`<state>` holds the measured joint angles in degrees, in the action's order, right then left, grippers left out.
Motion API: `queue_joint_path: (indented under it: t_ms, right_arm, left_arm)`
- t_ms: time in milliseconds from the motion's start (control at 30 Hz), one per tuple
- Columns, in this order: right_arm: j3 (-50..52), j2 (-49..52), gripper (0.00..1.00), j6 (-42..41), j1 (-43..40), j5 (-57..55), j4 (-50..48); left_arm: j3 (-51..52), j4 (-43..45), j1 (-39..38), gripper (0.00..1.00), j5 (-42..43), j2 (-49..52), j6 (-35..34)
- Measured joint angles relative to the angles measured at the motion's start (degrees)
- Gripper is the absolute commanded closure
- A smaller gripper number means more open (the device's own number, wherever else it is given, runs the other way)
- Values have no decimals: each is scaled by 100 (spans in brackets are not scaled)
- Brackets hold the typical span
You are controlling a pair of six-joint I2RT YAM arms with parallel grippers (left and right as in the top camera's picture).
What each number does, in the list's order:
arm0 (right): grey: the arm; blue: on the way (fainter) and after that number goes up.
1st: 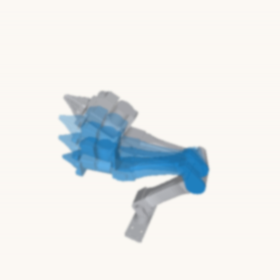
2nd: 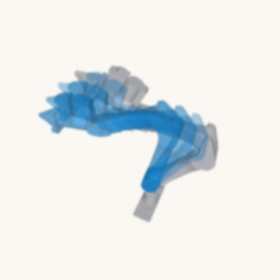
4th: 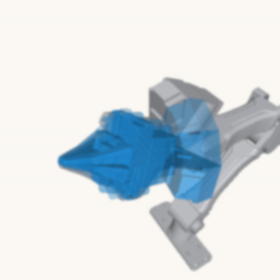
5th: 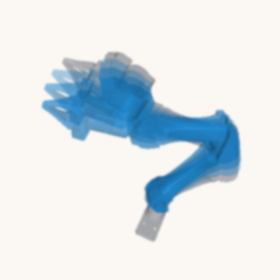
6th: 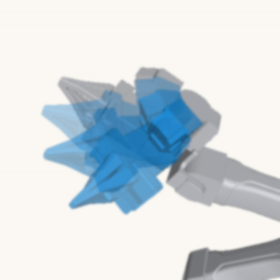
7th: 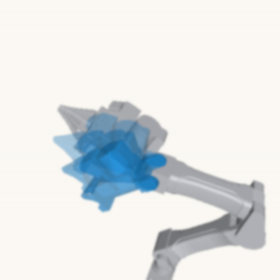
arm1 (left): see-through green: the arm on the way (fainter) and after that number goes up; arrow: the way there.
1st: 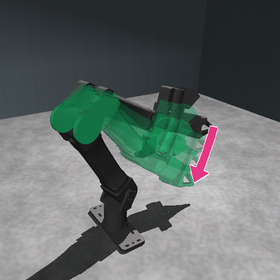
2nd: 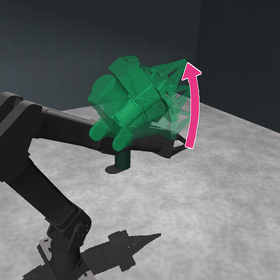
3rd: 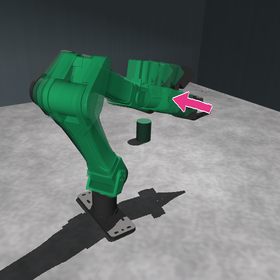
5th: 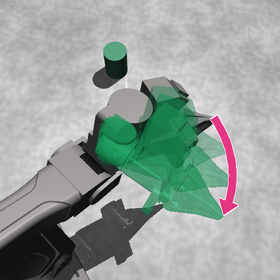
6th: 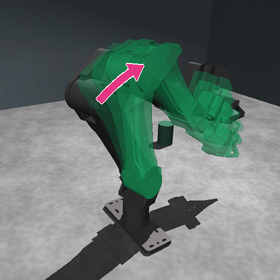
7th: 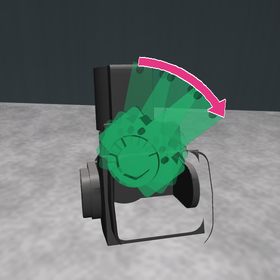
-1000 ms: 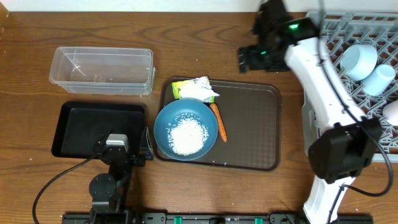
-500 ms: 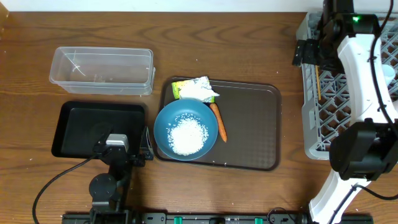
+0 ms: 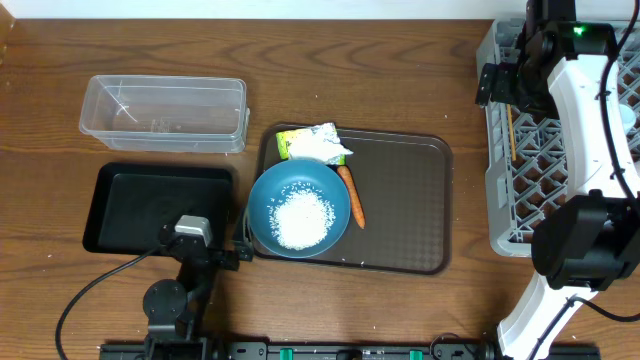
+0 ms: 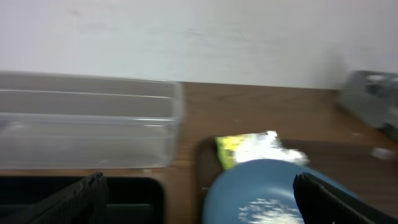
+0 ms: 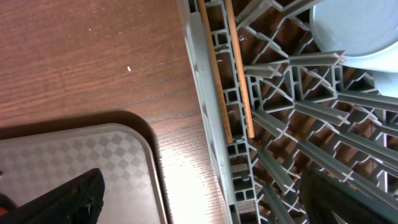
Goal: Sort waste into correct bins and load items into the dishwasher rack
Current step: 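Move the left gripper to the light-blue rice bowl and grasp its rim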
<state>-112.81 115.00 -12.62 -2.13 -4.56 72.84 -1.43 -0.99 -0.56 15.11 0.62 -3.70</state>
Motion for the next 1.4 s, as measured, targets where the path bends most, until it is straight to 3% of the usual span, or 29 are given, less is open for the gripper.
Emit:
queue_joint_path:
  t_ms: [233, 367, 567, 733, 1000, 1233, 1400]
  right_arm:
    - [0, 0, 1, 0, 0, 0, 0]
    - [0, 0, 1, 0, 0, 0, 0]
    - [0, 0, 1, 0, 0, 0, 2]
    - [0, 0, 1, 0, 0, -2, 4]
    - [2, 0, 1, 0, 0, 0, 4]
    - [2, 0, 1, -2, 0, 0, 2]
    - [2, 0, 1, -2, 0, 0, 2]
  left_arm:
    - [15, 199, 0, 2, 1054, 0, -981]
    - [57, 837, 0, 2, 1668, 0, -1399]
    - [-682, 20, 0, 2, 1991, 284, -1582]
    - [-2208, -1408, 0, 2, 2170, 1497, -1366]
    - [-4789, -3569, 0, 2, 3051, 4424, -758]
    - [-5272, -3482, -22, 2, 3751, 5842, -791]
    - [-5307, -3729, -514, 2, 3289, 6142, -822]
